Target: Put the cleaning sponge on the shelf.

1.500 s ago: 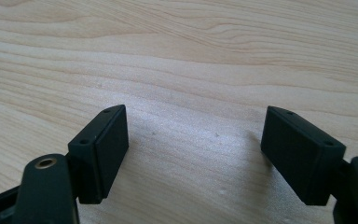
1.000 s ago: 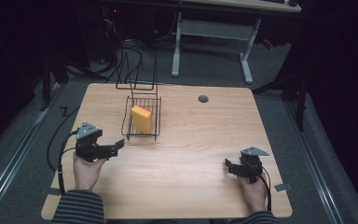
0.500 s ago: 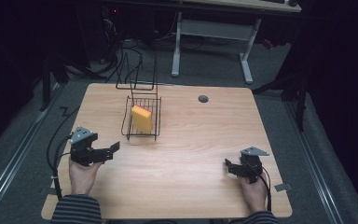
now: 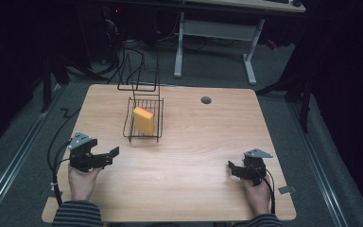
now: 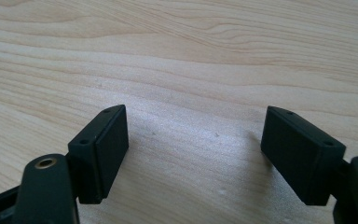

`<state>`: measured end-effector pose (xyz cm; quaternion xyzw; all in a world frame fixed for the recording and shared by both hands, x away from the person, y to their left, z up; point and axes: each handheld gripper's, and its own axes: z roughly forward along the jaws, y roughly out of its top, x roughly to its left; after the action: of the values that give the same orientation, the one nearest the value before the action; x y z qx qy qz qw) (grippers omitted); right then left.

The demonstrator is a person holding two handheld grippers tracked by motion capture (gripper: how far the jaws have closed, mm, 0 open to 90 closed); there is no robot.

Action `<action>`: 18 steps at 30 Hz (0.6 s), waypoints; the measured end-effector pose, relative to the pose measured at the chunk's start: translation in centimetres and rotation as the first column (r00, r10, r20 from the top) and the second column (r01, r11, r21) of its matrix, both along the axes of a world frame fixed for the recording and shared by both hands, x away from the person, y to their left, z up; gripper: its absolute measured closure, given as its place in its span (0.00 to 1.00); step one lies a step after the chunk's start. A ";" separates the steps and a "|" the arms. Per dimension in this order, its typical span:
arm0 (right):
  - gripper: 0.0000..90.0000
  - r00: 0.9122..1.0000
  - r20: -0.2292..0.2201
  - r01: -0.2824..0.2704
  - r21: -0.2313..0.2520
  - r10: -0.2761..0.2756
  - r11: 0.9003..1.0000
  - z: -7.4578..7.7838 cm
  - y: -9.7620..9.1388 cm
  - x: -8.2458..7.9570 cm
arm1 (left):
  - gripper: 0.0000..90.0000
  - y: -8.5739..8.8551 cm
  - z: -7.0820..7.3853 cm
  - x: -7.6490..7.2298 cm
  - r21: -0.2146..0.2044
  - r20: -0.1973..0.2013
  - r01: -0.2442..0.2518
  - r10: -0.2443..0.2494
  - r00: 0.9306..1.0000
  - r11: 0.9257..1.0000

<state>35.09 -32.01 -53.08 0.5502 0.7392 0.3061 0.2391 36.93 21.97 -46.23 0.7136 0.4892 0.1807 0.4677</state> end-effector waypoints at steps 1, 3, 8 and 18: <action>0.26 1.000 -0.001 0.000 0.000 0.000 1.000 0.0 0.0 0.0 | 0.06 0.1 -0.1 0.0 -0.003 -0.001 -0.001 0.001 1.000 1.000; 0.26 1.000 0.000 0.000 0.000 0.000 1.000 0.0 0.0 0.0 | 0.06 0.2 -0.4 -0.1 -0.007 -0.007 -0.002 0.002 1.000 1.000; 0.26 1.000 0.000 0.000 0.000 0.000 1.000 0.0 0.0 0.0 | 0.06 0.4 -0.8 -0.3 -0.010 -0.014 -0.010 0.010 1.000 1.000; 0.26 1.000 -0.001 0.000 0.000 0.000 1.000 0.0 0.0 0.0 | 0.06 0.3 -2.1 -0.5 -0.005 -0.038 -0.022 0.021 0.999 1.000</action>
<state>35.09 -32.02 -53.07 0.5503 0.7394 0.3059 0.2386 36.41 22.31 -48.36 0.7105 0.5062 0.1707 0.4581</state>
